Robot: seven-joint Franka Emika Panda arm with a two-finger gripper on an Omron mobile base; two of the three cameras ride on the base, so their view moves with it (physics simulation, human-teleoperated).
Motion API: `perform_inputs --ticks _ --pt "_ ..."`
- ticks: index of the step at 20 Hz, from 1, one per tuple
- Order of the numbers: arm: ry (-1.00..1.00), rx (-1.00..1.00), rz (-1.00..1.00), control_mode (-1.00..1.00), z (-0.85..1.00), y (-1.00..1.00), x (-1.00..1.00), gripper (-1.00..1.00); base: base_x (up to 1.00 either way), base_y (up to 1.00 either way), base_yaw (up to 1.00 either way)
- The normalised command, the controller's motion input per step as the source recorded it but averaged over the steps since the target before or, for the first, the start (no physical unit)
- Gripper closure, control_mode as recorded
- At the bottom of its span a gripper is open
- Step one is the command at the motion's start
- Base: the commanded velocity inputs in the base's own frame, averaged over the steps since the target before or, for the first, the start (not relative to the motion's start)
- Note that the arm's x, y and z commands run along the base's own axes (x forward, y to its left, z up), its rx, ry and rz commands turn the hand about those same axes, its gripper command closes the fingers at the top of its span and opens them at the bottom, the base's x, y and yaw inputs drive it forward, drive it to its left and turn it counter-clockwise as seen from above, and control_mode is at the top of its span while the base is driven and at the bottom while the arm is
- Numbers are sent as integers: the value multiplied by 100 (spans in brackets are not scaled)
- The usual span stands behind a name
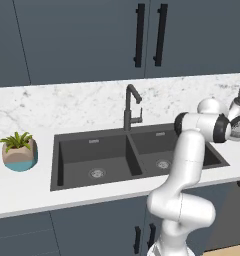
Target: Put the colander in the sink, put the orange, peach in the colander, and turn on the sink faucet and pour water over the colander.
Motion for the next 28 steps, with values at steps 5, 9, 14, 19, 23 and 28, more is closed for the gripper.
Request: perform_inputs --ticks 5,9,14,19,23,28 --pt "2 0 3 -100 -5 -21 14 -100 0 0 0" --pt "6 0 3 -100 -29 -7 -4 -100 0 0 0" --pt "0 0 1 -100 -46 7 -18 100 0 0 0" --pt "0 0 2 -100 -12 15 -5 100 0 0 0" --pt "0 -3 11 -100 19 38 -45 100 0 0 0" --pt "0 -6 12 -100 31 52 -49 100 0 0 0"
